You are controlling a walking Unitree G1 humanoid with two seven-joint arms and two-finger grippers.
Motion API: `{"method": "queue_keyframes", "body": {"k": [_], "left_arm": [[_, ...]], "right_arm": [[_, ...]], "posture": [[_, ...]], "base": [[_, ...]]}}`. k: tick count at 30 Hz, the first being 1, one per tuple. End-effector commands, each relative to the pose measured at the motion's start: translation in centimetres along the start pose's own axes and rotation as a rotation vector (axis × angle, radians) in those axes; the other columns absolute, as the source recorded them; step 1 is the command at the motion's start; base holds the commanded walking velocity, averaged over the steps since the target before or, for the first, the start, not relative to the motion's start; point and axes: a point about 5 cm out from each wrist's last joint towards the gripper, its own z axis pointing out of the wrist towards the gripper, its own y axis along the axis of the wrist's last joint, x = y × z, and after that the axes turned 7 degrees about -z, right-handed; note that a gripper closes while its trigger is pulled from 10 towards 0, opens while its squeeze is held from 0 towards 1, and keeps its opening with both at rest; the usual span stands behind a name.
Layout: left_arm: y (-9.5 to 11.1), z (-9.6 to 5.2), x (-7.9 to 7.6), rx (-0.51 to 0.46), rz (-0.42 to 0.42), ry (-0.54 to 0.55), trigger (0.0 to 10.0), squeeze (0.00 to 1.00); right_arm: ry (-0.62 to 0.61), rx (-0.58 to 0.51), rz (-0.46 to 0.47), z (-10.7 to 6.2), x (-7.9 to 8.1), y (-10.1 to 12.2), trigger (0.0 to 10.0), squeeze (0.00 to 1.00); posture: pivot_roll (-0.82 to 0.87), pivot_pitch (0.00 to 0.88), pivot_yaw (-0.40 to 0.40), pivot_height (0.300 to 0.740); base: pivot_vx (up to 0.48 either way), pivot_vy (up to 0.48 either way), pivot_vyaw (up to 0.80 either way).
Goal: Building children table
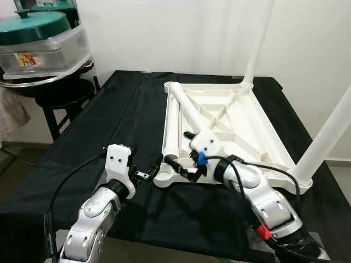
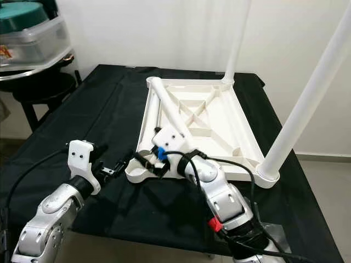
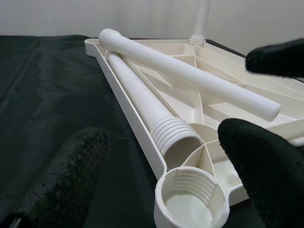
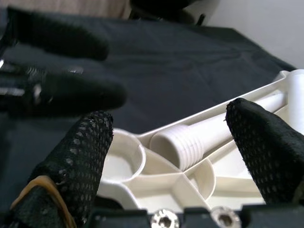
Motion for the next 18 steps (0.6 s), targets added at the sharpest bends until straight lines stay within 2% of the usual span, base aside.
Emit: {"method": "queue_keyframes", "body": {"k": [1, 2, 3, 4, 5, 9, 11, 13, 18], "left_arm": [[-0.5, -0.3, 0.1, 0.023, 0.010, 0.001, 10.0, 0.00], [-0.5, -0.3, 0.1, 0.023, 0.010, 0.001, 10.0, 0.00], [-0.5, -0.3, 0.0, 0.024, 0.011, -0.005, 10.0, 0.00], [-0.5, -0.3, 0.0, 0.024, 0.011, -0.005, 10.0, 0.00], [-0.5, -0.3, 0.0, 0.025, 0.012, -0.008, 10.0, 0.00], [-0.7, -0.3, -0.3, 0.037, 0.031, -0.030, 10.0, 0.00], [-0.7, -0.3, -0.4, 0.040, 0.037, -0.035, 10.0, 0.00], [-0.7, -0.4, -0.4, 0.042, 0.040, -0.039, 10.0, 0.00], [-0.7, -0.5, -0.5, 0.042, 0.038, -0.039, 10.0, 0.00]], "right_arm": [[0.023, 0.004, -0.064, 0.2, 0.0, 0.3, 10.0, 0.00], [0.023, 0.004, -0.064, 0.2, 0.0, 0.3, 10.0, 0.00], [0.016, 0.041, -0.225, 0.2, -1.4, 0.2, 10.0, 0.00], [0.016, 0.041, -0.225, 0.2, -1.4, 0.2, 10.0, 0.00], [0.014, 0.045, -0.271, 0.2, -2.0, 0.3, 10.0, 0.00], [0.071, -0.034, -0.294, 0.0, -4.0, 1.9, 10.0, 0.00], [0.096, -0.042, -0.307, -0.2, -4.3, 2.1, 10.0, 0.00], [0.161, -0.024, -0.360, -0.6, -4.9, 2.2, 10.0, 0.00], [0.184, 0.036, -0.381, -0.8, -6.0, 2.2, 10.0, 0.00]], "posture": [[-0.04, 0.062, -0.005, 0.740], [-0.04, 0.062, -0.005, 0.740], [-0.04, 0.067, -0.005, 0.740], [-0.04, 0.067, -0.005, 0.740], [-0.04, 0.068, -0.004, 0.740], [-0.03, 0.070, -0.005, 0.740], [-0.03, 0.070, -0.005, 0.740], [-0.03, 0.074, -0.007, 0.740], [-0.03, 0.081, -0.009, 0.740]], "base": [[0.000, 0.000, 0.00], [0.000, 0.000, 0.00], [0.000, 0.000, 0.00], [0.000, 0.000, 0.00], [0.000, 0.000, 0.00], [0.000, 0.000, 0.00], [0.000, 0.000, 0.00], [0.000, 0.000, 0.00], [0.000, 0.000, 0.00]]}}
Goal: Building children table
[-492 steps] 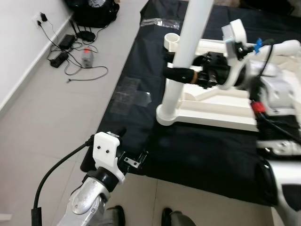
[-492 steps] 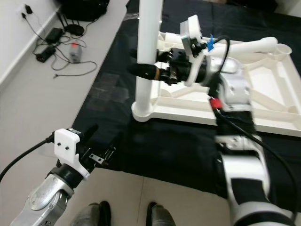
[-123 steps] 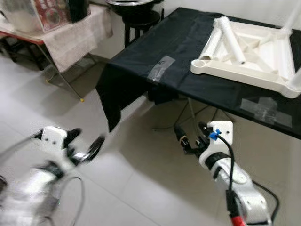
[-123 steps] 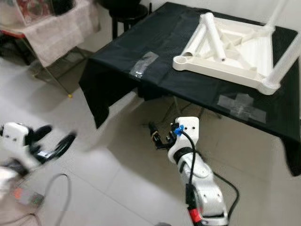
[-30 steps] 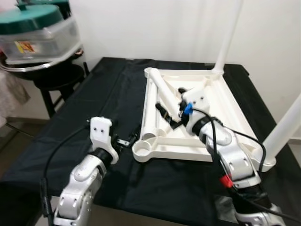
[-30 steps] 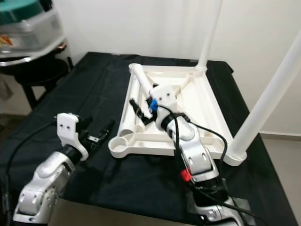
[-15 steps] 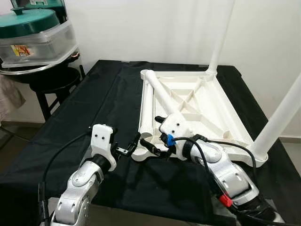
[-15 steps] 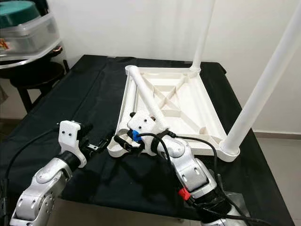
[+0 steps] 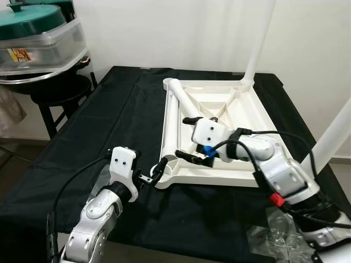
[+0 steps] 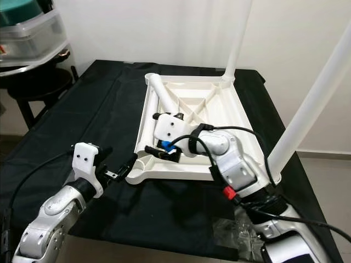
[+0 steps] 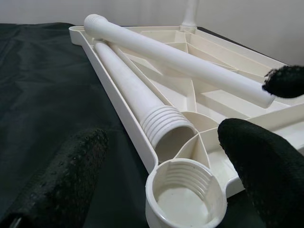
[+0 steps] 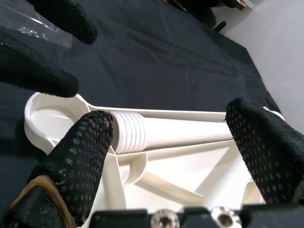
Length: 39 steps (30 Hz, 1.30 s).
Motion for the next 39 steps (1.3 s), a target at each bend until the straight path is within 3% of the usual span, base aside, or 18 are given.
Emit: {"method": "queue_keyframes", "body": {"k": [1, 5, 7, 10, 14, 15, 16, 20, 22, 23, 24, 26, 27, 33, 39], "left_arm": [[-0.1, -0.4, 0.2, 0.012, 0.024, 0.005, 10.0, 0.00], [-0.2, -0.4, 0.1, 0.014, 0.018, 0.002, 10.0, 0.00], [-0.2, -0.4, 0.0, 0.015, 0.016, -0.003, 10.0, 0.00], [-0.2, -0.4, 0.0, 0.016, 0.015, -0.004, 10.0, 0.00], [-0.2, -0.4, -0.2, 0.016, 0.010, -0.009, 10.0, 0.00], [-0.2, -0.4, -0.2, 0.016, 0.010, -0.009, 10.0, 0.00], [-0.2, -0.4, -0.2, 0.016, 0.007, -0.009, 10.0, 0.00], [-0.2, -0.4, -0.2, 0.015, 0.005, -0.010, 10.0, 0.00], [-0.2, -0.4, -0.3, 0.013, 0.002, -0.011, 10.0, 0.00], [-0.2, -0.4, -0.3, 0.013, 0.002, -0.011, 10.0, 0.00], [-0.2, -0.5, -0.4, 0.012, -0.001, -0.012, 10.0, 0.00], [-0.2, -0.5, -0.4, 0.012, -0.001, -0.012, 10.0, 0.00], [-0.1, -0.6, -0.5, 0.011, -0.003, -0.014, 10.0, 0.00], [0.1, -1.0, -0.8, 0.005, -0.010, -0.009, 10.0, 0.00], [0.7, -2.0, -1.4, -0.022, -0.008, 0.005, 10.0, 0.00]], "right_arm": [[0.020, 0.013, 0.002, 0.0, -0.2, -0.1, 10.0, 0.00], [0.067, 0.114, 0.001, -0.5, -1.6, -1.2, 10.0, 0.00], [0.023, 0.130, 0.046, -0.8, -3.3, -1.5, 10.0, 0.00], [0.001, 0.133, 0.061, -0.9, -3.9, -1.6, 10.0, 0.00], [-0.211, 0.226, 0.193, -0.9, -6.3, -2.9, 10.0, 0.00], [-0.211, 0.226, 0.193, -0.9, -6.3, -2.9, 10.0, 0.00], [-0.321, 0.281, 0.274, -0.9, -6.9, -3.9, 10.0, 0.00], [-0.424, 0.317, 0.380, -0.7, -6.9, -4.9, 10.0, 0.00], [-0.467, 0.285, 0.487, 0.1, -6.1, -5.4, 10.0, 0.00], [-0.467, 0.285, 0.487, 0.1, -6.1, -5.4, 10.0, 0.00], [-0.468, 0.246, 0.619, 1.1, -4.6, -5.8, 10.0, 0.00], [-0.465, 0.240, 0.648, 1.3, -4.3, -5.9, 10.0, 0.00], [-0.438, 0.220, 0.731, 2.0, -2.9, -6.1, 10.0, 0.00], [-0.434, 0.211, 0.802, 2.6, -1.8, -6.6, 10.0, 0.00], [-0.513, 0.185, 0.807, 1.8, -2.2, -7.1, 10.0, 0.00]], "posture": [[-0.03, 0.081, -0.009, 0.740], [-0.02, 0.084, -0.008, 0.740], [-0.02, 0.086, -0.009, 0.740], [-0.02, 0.086, -0.009, 0.740], [-0.03, 0.096, -0.014, 0.740], [-0.03, 0.096, -0.014, 0.740], [-0.03, 0.097, -0.015, 0.740], [-0.03, 0.098, -0.016, 0.740], [-0.03, 0.101, -0.017, 0.740], [-0.03, 0.101, -0.017, 0.740], [-0.03, 0.106, -0.016, 0.740], [-0.03, 0.106, -0.016, 0.740], [-0.03, 0.116, -0.018, 0.740], [-0.02, 0.141, -0.018, 0.740], [-0.01, 0.197, -0.021, 0.740]], "base": [[0.000, 0.000, 0.00], [0.000, 0.000, 0.00], [0.000, 0.000, 0.00], [0.000, 0.000, 0.00], [0.000, 0.000, 0.00], [0.000, 0.000, 0.00], [0.000, 0.000, 0.00], [0.000, 0.000, 0.00], [0.000, 0.000, 0.00], [0.000, 0.000, 0.00], [0.000, 0.000, 0.00], [0.000, 0.000, 0.00], [0.000, 0.000, 0.00], [0.000, 0.000, 0.00], [0.000, 0.000, 0.00]]}}
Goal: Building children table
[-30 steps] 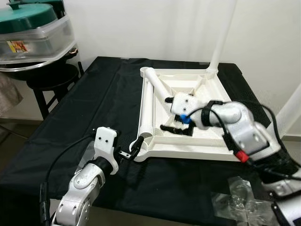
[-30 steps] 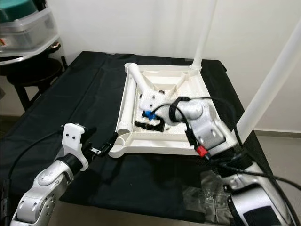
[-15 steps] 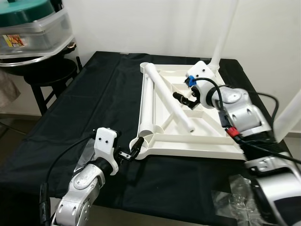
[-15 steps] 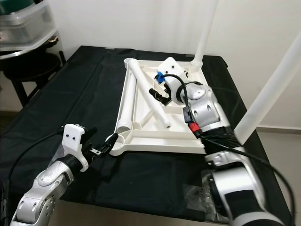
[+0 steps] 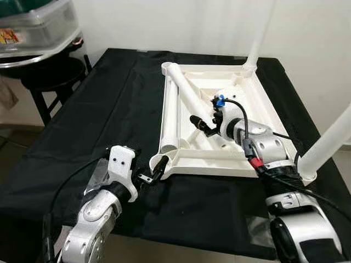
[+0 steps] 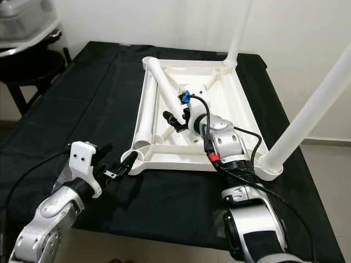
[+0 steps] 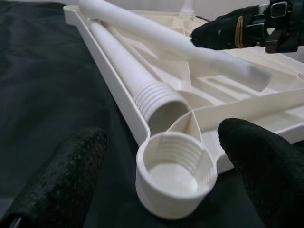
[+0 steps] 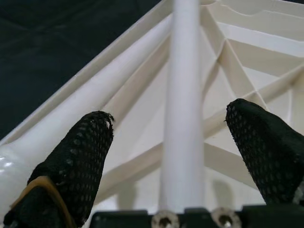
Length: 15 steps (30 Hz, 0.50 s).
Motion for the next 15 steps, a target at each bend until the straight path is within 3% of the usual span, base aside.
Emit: {"method": "queue_keyframes", "body": {"k": [1, 3, 7, 10, 13, 14, 15], "left_arm": [[0.2, -0.7, -0.5, -0.001, 0.000, 0.004, 10.0, 0.00], [0.5, -1.4, -0.8, -0.001, -0.006, 0.003, 10.0, 0.00], [0.6, -1.7, -1.0, 0.005, -0.005, 0.000, 10.0, 0.00], [0.8, -2.6, -2.3, 0.029, 0.049, -0.031, 10.0, 0.00], [0.8, -2.9, -2.5, 0.030, 0.049, -0.028, 10.0, 0.00], [0.9, -3.0, -2.6, 0.031, 0.050, -0.027, 10.0, 0.00], [0.9, -3.1, -2.6, 0.033, 0.051, -0.026, 10.0, 0.00]], "right_arm": [[-0.032, -0.046, 0.026, -0.4, -0.6, -0.2, 10.0, 0.00], [-0.027, -0.089, 0.028, -0.8, -0.9, 0.6, 10.0, 0.00], [-0.022, -0.088, 0.023, -0.9, -0.9, 0.7, 10.0, 0.00], [-0.021, -0.081, 0.021, -0.6, -1.3, 1.1, 10.0, 0.00], [-0.027, -0.075, 0.026, -0.4, -1.7, 1.3, 10.0, 0.00], [-0.029, -0.067, 0.034, -0.2, -1.8, 1.4, 7.7, 0.00], [-0.031, -0.062, 0.041, -0.2, -1.9, 1.5, 4.6, 0.00]], "posture": [[-0.01, 0.201, -0.021, 0.740], [-0.01, 0.241, -0.015, 0.740], [0.00, 0.250, -0.016, 0.740], [0.01, 0.284, -0.018, 0.740], [0.01, 0.295, -0.021, 0.740], [0.01, 0.301, -0.023, 0.740], [0.01, 0.301, -0.023, 0.740]], "base": [[0.000, 0.000, 0.00], [0.000, 0.000, 0.00], [0.000, 0.000, 0.00], [0.000, 0.000, 0.00], [0.000, 0.000, 0.00], [0.000, 0.000, 0.00], [0.000, 0.000, 0.00]]}}
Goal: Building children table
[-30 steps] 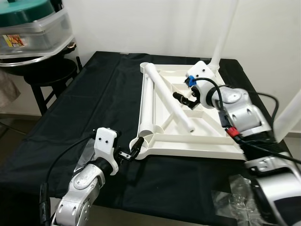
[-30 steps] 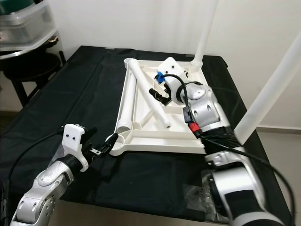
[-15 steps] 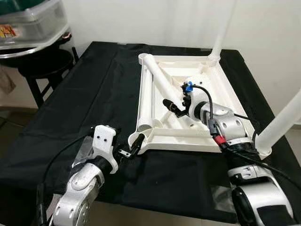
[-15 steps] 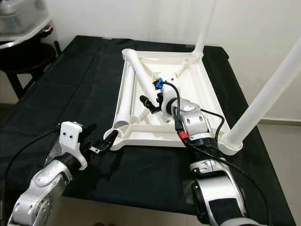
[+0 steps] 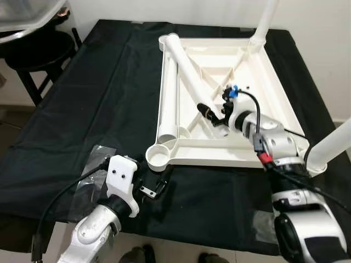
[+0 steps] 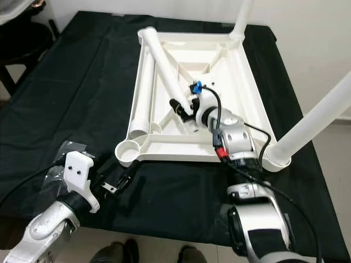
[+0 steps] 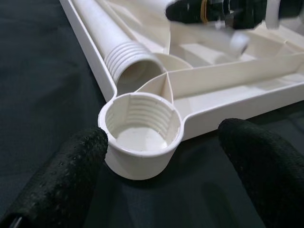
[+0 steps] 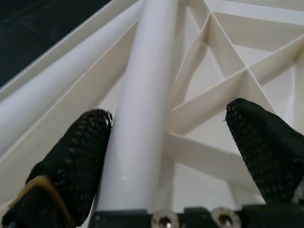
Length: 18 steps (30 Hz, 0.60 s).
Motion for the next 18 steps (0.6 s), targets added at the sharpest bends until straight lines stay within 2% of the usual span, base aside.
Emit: {"method": "queue_keyframes", "body": {"k": [1, 2, 18], "left_arm": [[-0.2, -0.5, -0.1, 0.026, 0.013, 0.005, 10.0, 0.00], [-0.2, -0.6, -0.2, 0.029, 0.016, 0.004, 10.0, 0.00], [0.0, -0.5, -0.5, 0.043, 0.017, 0.013, 10.0, 0.00]], "right_arm": [[-0.007, 0.027, 0.022, 0.1, -0.2, -0.6, 4.6, 0.00], [-0.011, 0.030, 0.027, 0.1, -0.3, -0.5, 0.0, 0.00], [-0.054, 0.066, 0.099, -0.5, -1.6, -0.1, 0.0, 0.00]], "posture": [[0.01, 0.301, -0.023, 0.740], [0.01, 0.305, -0.024, 0.740], [-0.01, 0.297, -0.032, 0.740]], "base": [[0.000, 0.000, 0.00], [0.000, 0.000, 0.00], [0.000, 0.000, 0.00]]}}
